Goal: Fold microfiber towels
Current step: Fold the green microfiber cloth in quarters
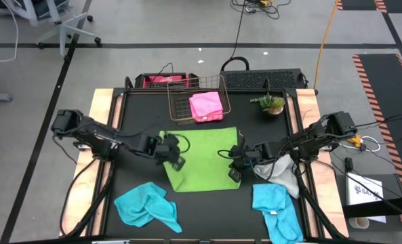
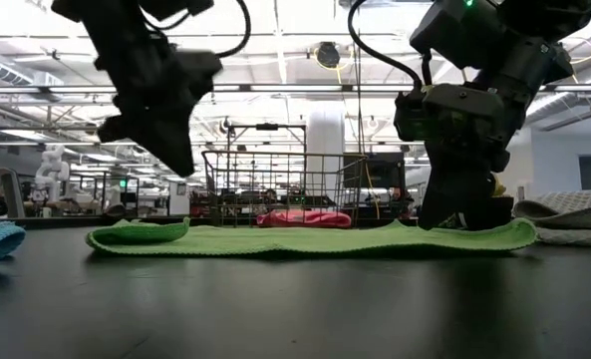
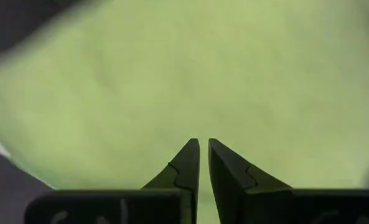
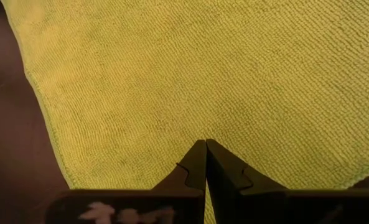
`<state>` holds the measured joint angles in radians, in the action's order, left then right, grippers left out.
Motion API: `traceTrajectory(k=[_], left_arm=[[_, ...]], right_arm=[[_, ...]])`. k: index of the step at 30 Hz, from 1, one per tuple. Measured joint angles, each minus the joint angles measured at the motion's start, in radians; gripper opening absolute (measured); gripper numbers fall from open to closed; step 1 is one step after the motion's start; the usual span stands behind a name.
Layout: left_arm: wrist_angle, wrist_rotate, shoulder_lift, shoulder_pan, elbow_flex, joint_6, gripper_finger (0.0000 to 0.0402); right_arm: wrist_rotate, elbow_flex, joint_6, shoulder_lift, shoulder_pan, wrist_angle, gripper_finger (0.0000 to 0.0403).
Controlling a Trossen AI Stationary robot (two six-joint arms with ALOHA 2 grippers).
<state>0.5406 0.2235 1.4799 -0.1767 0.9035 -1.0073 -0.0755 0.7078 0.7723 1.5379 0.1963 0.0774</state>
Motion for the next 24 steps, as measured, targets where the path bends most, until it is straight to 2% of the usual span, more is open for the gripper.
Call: traceTrajectory(k=[4,9,13,19,24], left_arm=[[-0.022,-0.100,0.000,-0.054,0.000,0.030,0.0035],[-0.031,-0.137,0.000,-0.095,0.000,0.009,0.0036],[-0.099,-0.142,0.004,-0.130,0.000,0.035,0.0043],[-0.239,-0.179,0.078,-0.149,0.001,0.081,0.0099],[-0.246,-0.203,0.176,-0.153,0.001,0.042,0.0151]], right_arm=[[0.001,0.000,-0.002,0.000,0.000,-0.004,0.0000],[0.001,0.000,-0.006,0.000,0.000,-0.007,0.0000],[0.001,0.000,-0.006,0.000,0.000,-0.007,0.0000],[0.002,0.000,0.000,0.000,0.000,-0.007,0.0000],[0.002,0.001,0.006,0.000,0.000,-0.026,0.0000]])
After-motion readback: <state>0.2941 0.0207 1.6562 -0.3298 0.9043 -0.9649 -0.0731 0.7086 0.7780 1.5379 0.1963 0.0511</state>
